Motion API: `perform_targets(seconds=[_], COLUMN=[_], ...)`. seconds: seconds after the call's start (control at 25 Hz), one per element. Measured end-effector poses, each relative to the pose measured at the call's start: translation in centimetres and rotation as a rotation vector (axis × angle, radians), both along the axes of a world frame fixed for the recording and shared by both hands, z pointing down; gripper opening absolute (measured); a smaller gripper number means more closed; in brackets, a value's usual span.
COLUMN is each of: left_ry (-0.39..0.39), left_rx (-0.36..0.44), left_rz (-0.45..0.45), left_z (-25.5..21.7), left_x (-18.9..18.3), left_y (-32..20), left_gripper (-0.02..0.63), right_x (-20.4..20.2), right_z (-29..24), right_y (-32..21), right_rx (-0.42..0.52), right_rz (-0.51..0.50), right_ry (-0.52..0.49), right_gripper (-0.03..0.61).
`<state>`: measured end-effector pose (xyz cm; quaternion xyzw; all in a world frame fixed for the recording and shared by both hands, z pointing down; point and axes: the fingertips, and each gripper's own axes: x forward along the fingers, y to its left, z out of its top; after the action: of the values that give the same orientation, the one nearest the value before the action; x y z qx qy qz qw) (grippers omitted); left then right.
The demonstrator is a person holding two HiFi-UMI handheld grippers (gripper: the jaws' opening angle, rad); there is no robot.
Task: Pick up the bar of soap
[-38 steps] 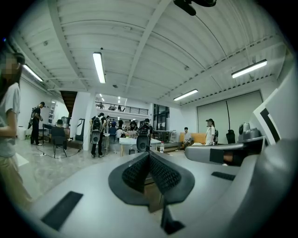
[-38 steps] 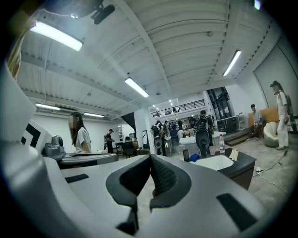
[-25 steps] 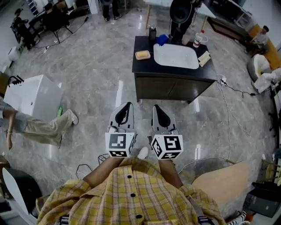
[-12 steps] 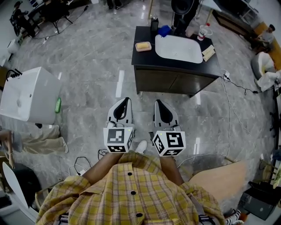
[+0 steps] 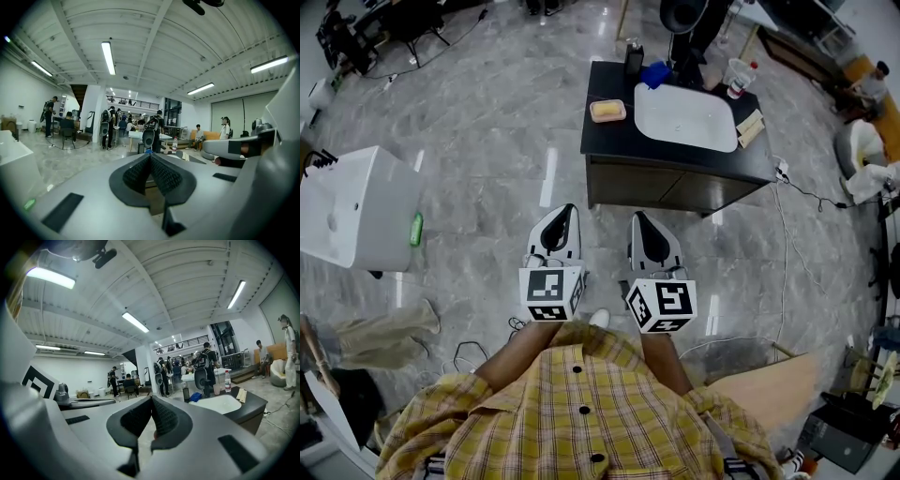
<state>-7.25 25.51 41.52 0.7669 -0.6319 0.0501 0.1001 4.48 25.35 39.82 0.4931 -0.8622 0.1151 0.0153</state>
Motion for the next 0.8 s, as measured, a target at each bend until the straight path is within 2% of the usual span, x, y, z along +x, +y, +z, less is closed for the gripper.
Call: perform_targets(seconds=[0.4,0.8], left_ry=[-0.002,0.01], left_rx=[-0.006,-0.01], left_rz=[0.042,0.065], left_z=[0.0,-0.1], left_x=[-2.2,-5.8], left_y=[-8.3,-15.0], left_gripper=[0.009,0.009], right_x=[-2.8,-7.2], right_z=[0.4,-0.4], right_y=[-8.2,-14.7], right_rx=[-0.018,-0.012], right_rz=[0.029,0.025], right_ry=[0.013,0.044], right_gripper=[0.02,0.02])
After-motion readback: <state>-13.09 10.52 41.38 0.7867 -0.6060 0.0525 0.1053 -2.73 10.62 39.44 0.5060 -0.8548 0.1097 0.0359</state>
